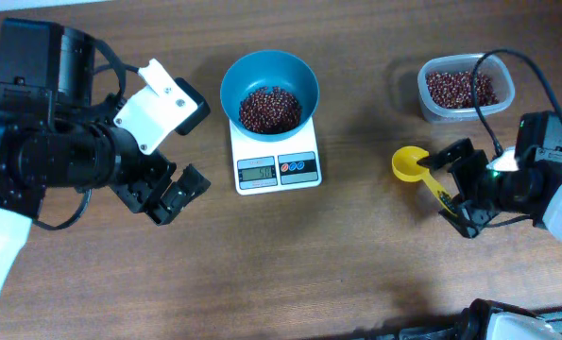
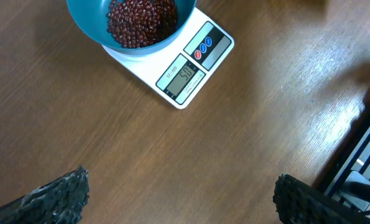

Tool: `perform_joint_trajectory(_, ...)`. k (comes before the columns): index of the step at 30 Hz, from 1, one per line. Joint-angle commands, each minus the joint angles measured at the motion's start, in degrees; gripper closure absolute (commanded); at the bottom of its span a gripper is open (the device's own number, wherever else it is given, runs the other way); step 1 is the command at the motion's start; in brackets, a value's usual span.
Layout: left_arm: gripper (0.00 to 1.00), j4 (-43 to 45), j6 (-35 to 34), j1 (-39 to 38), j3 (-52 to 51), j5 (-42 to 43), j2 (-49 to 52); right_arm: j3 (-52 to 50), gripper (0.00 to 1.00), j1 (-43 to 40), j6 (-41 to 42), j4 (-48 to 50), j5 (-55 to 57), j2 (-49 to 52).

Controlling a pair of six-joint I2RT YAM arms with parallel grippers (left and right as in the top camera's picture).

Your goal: Scoop item into bowl and weigh 50g on scale

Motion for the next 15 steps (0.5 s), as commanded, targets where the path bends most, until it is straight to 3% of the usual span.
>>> perform_joint_trajectory(1,0.01,0.09,1.09,-0.24,0.04,0.81,-0.2,0.11,0.01,-0.31,-4.46,-6.47,0.35,0.26)
perform_joint_trajectory(4,0.01,0.09,1.09,-0.24,0.04,0.83,-0.2,0.11,0.01,-0.31,-4.44,-13.49,6.38,0.26)
perform_joint_trajectory(7,0.01,0.09,1.09,-0.24,0.04,0.83,-0.2,0.13,0.01,-0.31,-9.81,-4.57,-5.57,0.26)
perform_joint_trajectory(9,0.01,0.04,1.09,-0.24,0.04,0.81,-0.2,0.13,0.01,-0.31,-10.05,-1.68,-6.23,0.26)
perform_joint_trajectory(15,0.01,0.09,1.09,-0.24,0.04,0.83,-0.2,0.13,0.01,-0.31,-10.05,-9.31,-1.18,0.26)
